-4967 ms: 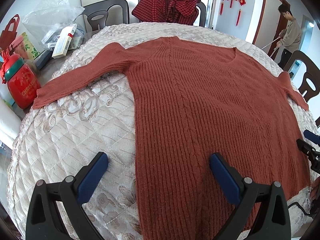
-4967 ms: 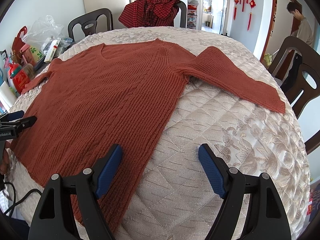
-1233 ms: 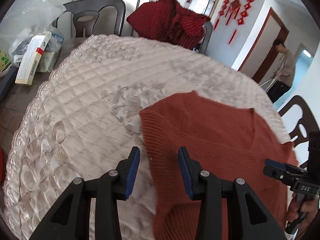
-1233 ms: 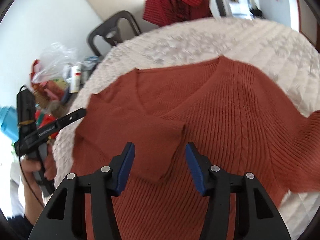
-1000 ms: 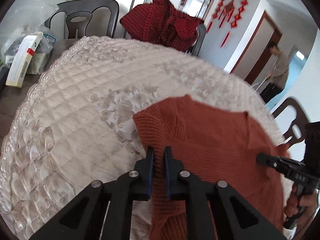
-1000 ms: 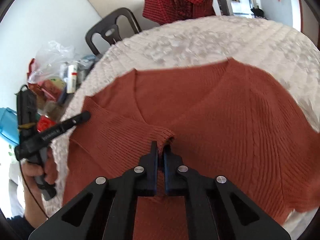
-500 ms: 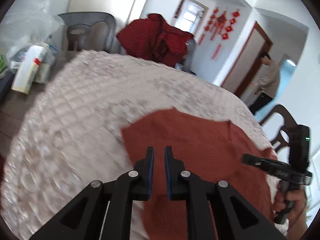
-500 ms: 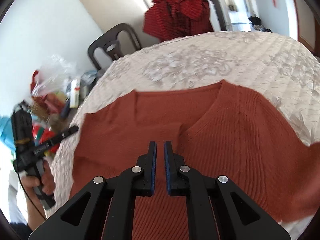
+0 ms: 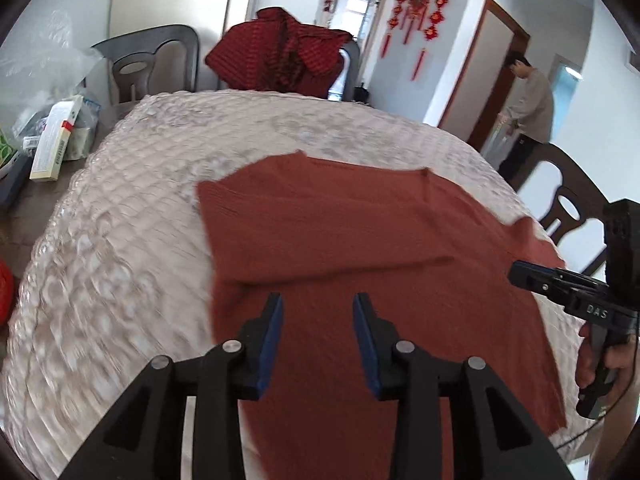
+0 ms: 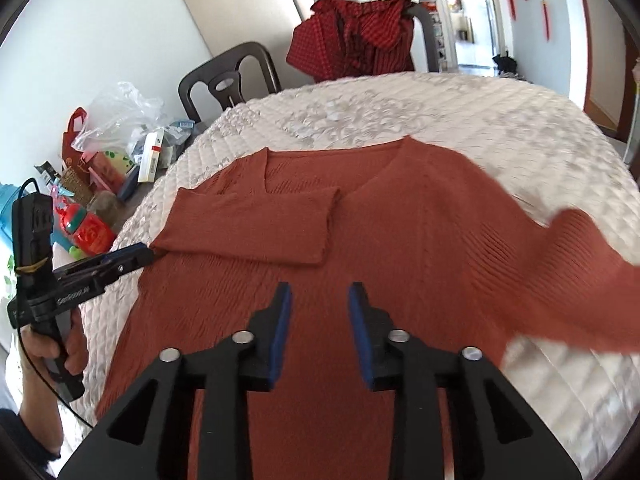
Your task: Fold small clothes
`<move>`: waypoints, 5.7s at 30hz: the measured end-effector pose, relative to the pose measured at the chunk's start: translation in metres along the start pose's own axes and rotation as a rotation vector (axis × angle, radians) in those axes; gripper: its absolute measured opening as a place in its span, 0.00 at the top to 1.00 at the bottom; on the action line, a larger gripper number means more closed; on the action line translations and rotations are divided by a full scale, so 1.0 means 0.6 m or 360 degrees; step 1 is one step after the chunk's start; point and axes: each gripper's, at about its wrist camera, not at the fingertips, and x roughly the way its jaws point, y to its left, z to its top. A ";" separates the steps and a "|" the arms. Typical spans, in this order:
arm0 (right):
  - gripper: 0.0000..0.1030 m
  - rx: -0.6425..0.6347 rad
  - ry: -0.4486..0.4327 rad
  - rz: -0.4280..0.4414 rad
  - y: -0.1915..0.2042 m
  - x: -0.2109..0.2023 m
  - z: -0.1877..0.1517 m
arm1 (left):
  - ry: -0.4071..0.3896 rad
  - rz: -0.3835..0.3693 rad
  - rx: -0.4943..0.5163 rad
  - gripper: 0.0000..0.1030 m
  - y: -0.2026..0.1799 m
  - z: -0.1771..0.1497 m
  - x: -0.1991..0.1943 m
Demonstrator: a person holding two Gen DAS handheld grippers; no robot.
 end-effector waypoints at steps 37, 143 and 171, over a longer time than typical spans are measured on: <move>0.87 0.1205 -0.0411 -0.0532 -0.349 -0.130 -0.070 | 0.0100 0.0003 0.0094 0.59 -0.088 -0.013 0.076; 0.80 0.0258 -0.0105 -0.0172 -0.166 0.010 0.068 | 0.0107 -0.0169 0.0188 0.93 -0.117 0.096 0.149; 0.80 0.0105 -0.0104 -0.0072 -0.092 -0.088 -0.040 | 0.0019 -0.0059 0.0144 0.69 -0.077 -0.002 0.011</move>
